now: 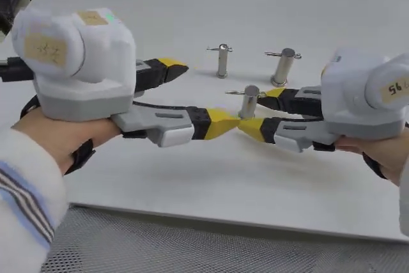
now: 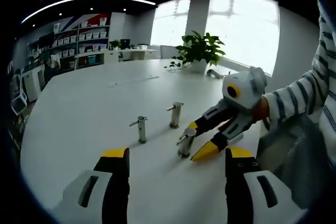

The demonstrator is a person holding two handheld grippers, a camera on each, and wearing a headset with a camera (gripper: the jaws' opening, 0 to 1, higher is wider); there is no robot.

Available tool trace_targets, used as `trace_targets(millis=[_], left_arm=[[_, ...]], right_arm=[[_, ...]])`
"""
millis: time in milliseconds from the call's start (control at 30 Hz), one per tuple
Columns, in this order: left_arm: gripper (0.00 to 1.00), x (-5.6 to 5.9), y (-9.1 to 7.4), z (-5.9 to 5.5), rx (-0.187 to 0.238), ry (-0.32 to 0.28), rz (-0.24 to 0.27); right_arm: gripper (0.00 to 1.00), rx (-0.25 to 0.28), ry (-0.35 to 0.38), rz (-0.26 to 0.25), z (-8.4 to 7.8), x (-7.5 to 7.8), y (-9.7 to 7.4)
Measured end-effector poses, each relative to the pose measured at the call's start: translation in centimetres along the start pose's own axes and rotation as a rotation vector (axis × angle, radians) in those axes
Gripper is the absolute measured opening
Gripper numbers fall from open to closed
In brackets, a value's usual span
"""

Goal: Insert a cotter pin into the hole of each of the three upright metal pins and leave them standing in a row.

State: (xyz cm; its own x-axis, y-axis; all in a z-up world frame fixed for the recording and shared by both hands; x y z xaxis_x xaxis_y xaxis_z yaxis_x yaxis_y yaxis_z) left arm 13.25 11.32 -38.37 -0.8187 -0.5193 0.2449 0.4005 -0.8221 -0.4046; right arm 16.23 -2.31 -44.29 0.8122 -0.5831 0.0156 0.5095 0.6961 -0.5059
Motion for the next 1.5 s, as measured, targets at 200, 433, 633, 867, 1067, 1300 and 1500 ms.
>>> trace_targets(millis=[200,433,633,867,1067,1300,1500], left_arm=[[0.86,0.0,-1.8,-0.6,0.005,-0.008,0.079],[0.99,1.0,-2.3,-0.8,0.032,-0.029,0.069],[0.99,1.8,-2.0,-1.1,0.029,-0.034,0.05],[0.99,2.2,-2.1,-1.1,0.019,-0.026,0.051],[0.99,2.2,-2.5,-1.4,-0.02,-0.013,0.068],[0.99,2.2,-2.8,-1.5,-0.015,-0.023,0.085],[0.99,2.2,-3.1,-1.7,-0.023,-0.026,0.09]], right_arm=[[0.26,0.011,0.034,-0.001,-0.1,0.1,0.4],[0.26,0.038,0.076,0.004,-0.2,0.0,0.8],[0.19,0.051,0.064,0.003,0.0,-0.1,1.1],[0.11,0.044,0.02,0.003,0.1,-0.1,1.3],[0.09,0.057,-0.029,0.009,0.2,-0.3,1.3],[0.08,0.048,-0.098,-0.027,0.3,-0.7,1.2],[0.08,0.051,-0.113,-0.015,0.8,-0.7,0.0]])
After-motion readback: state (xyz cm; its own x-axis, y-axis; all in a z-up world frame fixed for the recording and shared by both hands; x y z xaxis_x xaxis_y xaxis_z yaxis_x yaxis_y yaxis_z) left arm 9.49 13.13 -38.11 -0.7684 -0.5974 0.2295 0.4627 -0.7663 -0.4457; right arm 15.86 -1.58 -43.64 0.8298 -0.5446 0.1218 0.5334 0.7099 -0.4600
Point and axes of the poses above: the centre of the closed fingertips' face, and the gripper's own axes: y roughly forward along the fingers, x roughly to its right, z roughly out of its top, the point moved 6 cm from there along -y, roughly backward along the fingers, and after that the axes turned 12 degrees about -z, right-handed, at the moved point
